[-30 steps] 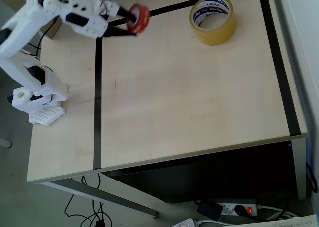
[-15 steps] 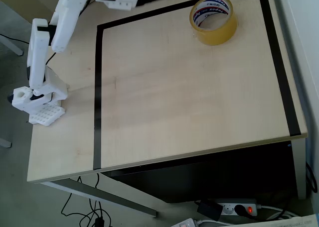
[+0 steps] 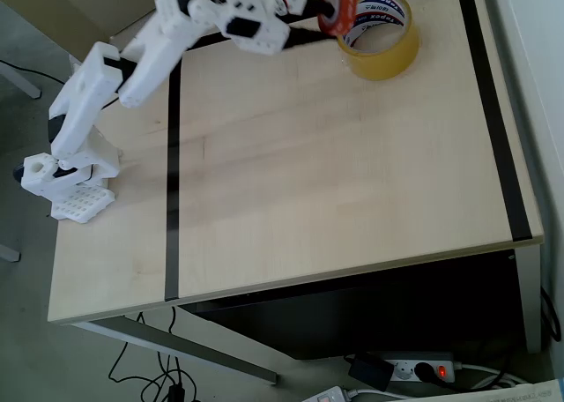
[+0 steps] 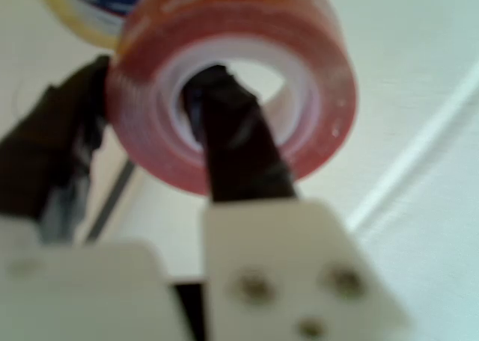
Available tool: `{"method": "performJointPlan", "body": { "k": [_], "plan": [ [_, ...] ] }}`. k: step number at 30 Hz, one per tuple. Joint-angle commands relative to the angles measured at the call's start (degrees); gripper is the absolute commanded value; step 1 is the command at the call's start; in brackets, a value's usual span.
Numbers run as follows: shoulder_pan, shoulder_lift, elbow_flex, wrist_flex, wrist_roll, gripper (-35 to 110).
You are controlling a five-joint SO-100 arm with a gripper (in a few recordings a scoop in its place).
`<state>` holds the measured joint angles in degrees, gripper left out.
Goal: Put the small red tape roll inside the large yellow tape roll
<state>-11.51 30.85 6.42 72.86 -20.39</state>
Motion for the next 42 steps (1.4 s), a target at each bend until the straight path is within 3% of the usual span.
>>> {"method": "performJointPlan", "body": {
  "k": [1,34,38,42],
  "plan": [
    [0.7,2.6,-4.5,-2.4,0.6,3],
    [-3.0,0.3,-5.7,-3.3,0.9,15],
    [-2.4,0.3,-9.2,1.8,0.9,17],
    [0.0,-1.2,-17.4,15.6,0.5,15]
  ]
}}
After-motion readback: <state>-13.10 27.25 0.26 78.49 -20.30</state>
